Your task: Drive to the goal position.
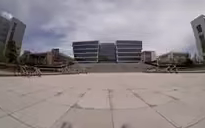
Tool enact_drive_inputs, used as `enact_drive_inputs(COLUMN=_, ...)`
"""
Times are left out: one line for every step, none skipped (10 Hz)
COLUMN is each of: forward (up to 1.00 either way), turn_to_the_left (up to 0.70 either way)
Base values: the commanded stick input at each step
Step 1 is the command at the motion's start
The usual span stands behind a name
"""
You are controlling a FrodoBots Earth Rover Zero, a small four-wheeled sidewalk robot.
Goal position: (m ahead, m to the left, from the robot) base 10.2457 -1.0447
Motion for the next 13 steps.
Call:
enact_drive_inputs(forward=0.7, turn_to_the_left=0.0)
enact_drive_inputs(forward=0.7, turn_to_the_left=0.0)
enact_drive_inputs(forward=0.7, turn_to_the_left=0.0)
enact_drive_inputs(forward=0.7, turn_to_the_left=0.0)
enact_drive_inputs(forward=0.7, turn_to_the_left=0.0)
enact_drive_inputs(forward=0.7, turn_to_the_left=0.0)
enact_drive_inputs(forward=0.7, turn_to_the_left=0.0)
enact_drive_inputs(forward=0.7, turn_to_the_left=0.0)
enact_drive_inputs(forward=0.7, turn_to_the_left=0.0)
enact_drive_inputs(forward=0.7, turn_to_the_left=0.0)
enact_drive_inputs(forward=0.7, turn_to_the_left=0.0)
enact_drive_inputs(forward=0.7, turn_to_the_left=0.0)
enact_drive_inputs(forward=0.7, turn_to_the_left=0.0)
